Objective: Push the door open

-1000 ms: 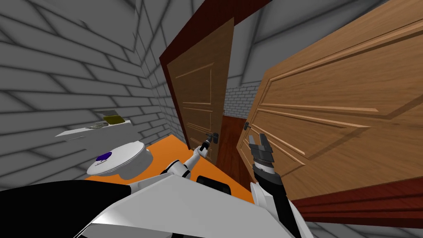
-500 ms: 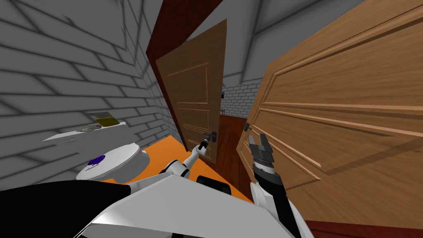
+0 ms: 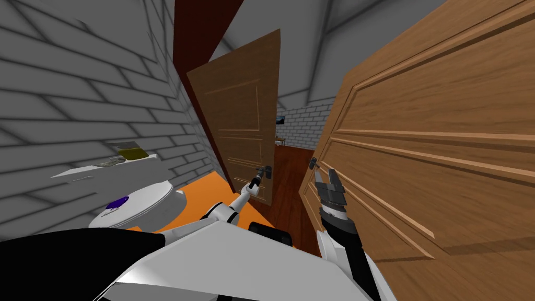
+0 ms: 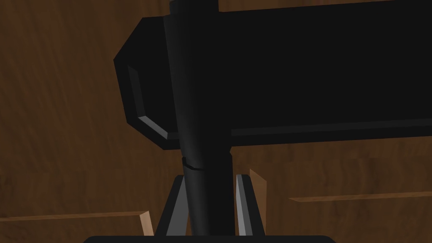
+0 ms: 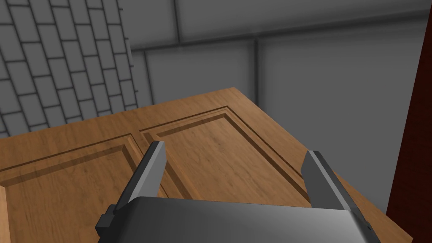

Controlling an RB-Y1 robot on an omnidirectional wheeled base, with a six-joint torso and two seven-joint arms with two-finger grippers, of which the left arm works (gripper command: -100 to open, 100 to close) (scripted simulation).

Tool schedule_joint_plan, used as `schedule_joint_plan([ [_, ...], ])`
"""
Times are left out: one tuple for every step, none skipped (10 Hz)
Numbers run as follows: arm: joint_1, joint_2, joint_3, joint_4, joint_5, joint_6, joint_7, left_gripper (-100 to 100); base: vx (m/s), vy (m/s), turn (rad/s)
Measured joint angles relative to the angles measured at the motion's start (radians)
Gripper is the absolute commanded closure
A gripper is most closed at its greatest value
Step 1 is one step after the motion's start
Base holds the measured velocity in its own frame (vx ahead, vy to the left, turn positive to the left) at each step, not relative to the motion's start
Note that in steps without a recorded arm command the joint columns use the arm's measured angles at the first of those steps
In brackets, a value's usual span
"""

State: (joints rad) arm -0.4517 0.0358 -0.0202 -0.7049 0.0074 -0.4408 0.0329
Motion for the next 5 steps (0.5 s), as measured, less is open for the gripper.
schedule_joint_plan([
  [0.002,0.007,0.01,-0.002,0.003,0.004,-0.002,100,0.098,-0.095,0.056],
  [-0.004,0.012,0.017,0.008,0.006,-0.001,-0.002,100,0.082,-0.066,0.04],
  [0.012,0.01,0.026,-0.03,0.007,0.021,-0.008,100,0.078,-0.055,0.045],
  [-0.005,0.009,0.036,-0.002,0.01,0.011,-0.014,100,0.048,-0.03,-0.01],
  [-0.006,0.015,0.035,0.002,0.011,0.004,-0.011,100,0.074,-0.074,0.045],
])
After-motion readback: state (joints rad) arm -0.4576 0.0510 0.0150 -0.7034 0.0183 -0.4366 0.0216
